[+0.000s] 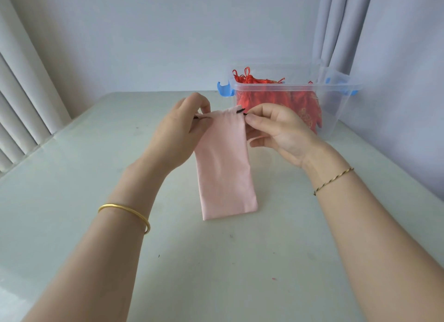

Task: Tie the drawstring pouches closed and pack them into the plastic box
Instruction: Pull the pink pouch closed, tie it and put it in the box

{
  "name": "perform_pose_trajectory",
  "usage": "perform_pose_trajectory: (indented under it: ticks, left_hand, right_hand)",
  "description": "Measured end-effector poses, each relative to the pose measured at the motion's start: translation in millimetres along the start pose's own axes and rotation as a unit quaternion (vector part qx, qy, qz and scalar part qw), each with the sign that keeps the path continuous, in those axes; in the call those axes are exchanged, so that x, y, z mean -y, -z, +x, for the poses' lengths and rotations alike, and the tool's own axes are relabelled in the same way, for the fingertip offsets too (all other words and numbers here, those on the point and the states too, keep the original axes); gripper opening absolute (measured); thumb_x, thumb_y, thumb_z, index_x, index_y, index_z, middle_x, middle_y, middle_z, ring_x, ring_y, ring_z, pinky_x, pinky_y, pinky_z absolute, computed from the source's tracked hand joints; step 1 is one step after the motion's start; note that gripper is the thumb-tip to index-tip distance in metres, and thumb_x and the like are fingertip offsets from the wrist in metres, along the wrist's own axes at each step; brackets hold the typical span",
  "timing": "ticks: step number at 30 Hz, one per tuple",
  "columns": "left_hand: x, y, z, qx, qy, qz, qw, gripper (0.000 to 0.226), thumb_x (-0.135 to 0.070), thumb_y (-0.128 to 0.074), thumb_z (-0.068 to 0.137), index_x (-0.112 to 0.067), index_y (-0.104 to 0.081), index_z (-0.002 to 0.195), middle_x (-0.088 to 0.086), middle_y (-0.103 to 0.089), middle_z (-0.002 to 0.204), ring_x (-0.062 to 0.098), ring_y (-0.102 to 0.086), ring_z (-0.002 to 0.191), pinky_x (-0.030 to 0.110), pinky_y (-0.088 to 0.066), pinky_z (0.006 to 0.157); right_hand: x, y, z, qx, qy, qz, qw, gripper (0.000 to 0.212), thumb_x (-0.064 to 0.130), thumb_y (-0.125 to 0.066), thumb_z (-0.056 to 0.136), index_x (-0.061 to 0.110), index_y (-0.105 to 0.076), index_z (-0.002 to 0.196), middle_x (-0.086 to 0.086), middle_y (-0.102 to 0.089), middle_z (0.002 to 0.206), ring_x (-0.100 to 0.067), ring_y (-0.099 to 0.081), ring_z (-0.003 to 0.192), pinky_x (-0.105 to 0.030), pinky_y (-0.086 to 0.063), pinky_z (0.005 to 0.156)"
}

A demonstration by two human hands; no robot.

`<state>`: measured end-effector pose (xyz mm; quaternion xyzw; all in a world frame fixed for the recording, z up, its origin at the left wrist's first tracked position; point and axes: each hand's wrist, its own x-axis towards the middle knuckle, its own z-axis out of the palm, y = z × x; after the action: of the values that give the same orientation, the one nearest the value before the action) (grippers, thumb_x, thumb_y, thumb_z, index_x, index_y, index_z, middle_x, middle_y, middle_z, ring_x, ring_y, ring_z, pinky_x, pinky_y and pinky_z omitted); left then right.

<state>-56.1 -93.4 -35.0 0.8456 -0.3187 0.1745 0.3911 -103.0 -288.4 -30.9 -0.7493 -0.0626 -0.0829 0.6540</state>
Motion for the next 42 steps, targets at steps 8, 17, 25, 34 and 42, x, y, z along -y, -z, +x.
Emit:
perform_pose_trajectory:
  ticks: [8, 17, 25, 34, 42]
  left_hand:
    - [4.9, 8.6, 4.2, 0.010, 0.077, -0.071, 0.994, 0.007, -0.012, -0.059, 0.087, -0.014, -0.056, 0.093, 0.001, -0.055, 0.072, 0.010, -0.050, 0.058, 0.020, -0.043, 0.058]
    - [11.0, 17.6, 3.2, -0.010, 0.116, -0.051, 0.992, 0.004, -0.014, -0.063, 0.086, -0.012, -0.067, 0.086, 0.001, -0.061, 0.069, -0.002, -0.053, 0.052, 0.007, -0.035, 0.046]
    - [19.4, 24.1, -1.7, 0.045, 0.154, 0.012, 0.987, 0.011, -0.016, -0.060, 0.089, -0.020, -0.069, 0.090, 0.002, -0.061, 0.070, 0.015, -0.053, 0.064, 0.021, -0.034, 0.051]
    - [31.6, 34.6, -1.9, 0.012, 0.188, 0.110, 0.976, 0.015, -0.015, -0.053, 0.090, -0.008, -0.062, 0.079, 0.014, -0.061, 0.083, 0.029, -0.054, 0.072, 0.031, -0.040, 0.061]
    - [3.9, 33.4, 6.4, -0.080, 0.225, -0.470, 0.850, 0.039, -0.010, -0.035, 0.092, -0.017, -0.047, 0.056, 0.006, -0.068, 0.092, 0.021, -0.064, 0.101, 0.035, -0.047, 0.092]
  right_hand:
    - [-1.7, 4.5, 1.9, -0.103, 0.011, -0.023, 0.994, 0.016, 0.009, -0.058, 0.089, 0.016, -0.058, 0.075, 0.006, -0.064, 0.060, -0.009, -0.061, 0.056, -0.021, -0.048, 0.053]
    - [-3.6, -1.6, 3.7, -0.142, -0.040, 0.063, 0.987, 0.015, 0.008, -0.051, 0.094, 0.013, -0.053, 0.079, -0.011, -0.068, 0.084, -0.019, -0.068, 0.061, -0.024, -0.053, 0.052]
    - [-12.1, 3.2, 7.0, -0.199, -0.012, -0.036, 0.979, 0.017, 0.005, -0.048, 0.093, 0.013, -0.051, 0.078, -0.005, -0.061, 0.071, -0.006, -0.061, 0.048, -0.021, -0.049, 0.046]
    - [-23.0, 17.3, 8.6, -0.269, -0.015, -0.165, 0.949, 0.023, 0.007, -0.047, 0.092, 0.017, -0.047, 0.071, -0.001, -0.054, 0.068, -0.010, -0.053, 0.054, -0.022, -0.046, 0.042]
    - [-20.6, 5.4, 8.7, -0.296, -0.087, -0.002, 0.951, 0.020, 0.006, -0.046, 0.090, 0.015, -0.048, 0.072, -0.001, -0.051, 0.066, -0.012, -0.051, 0.049, -0.020, -0.045, 0.041]
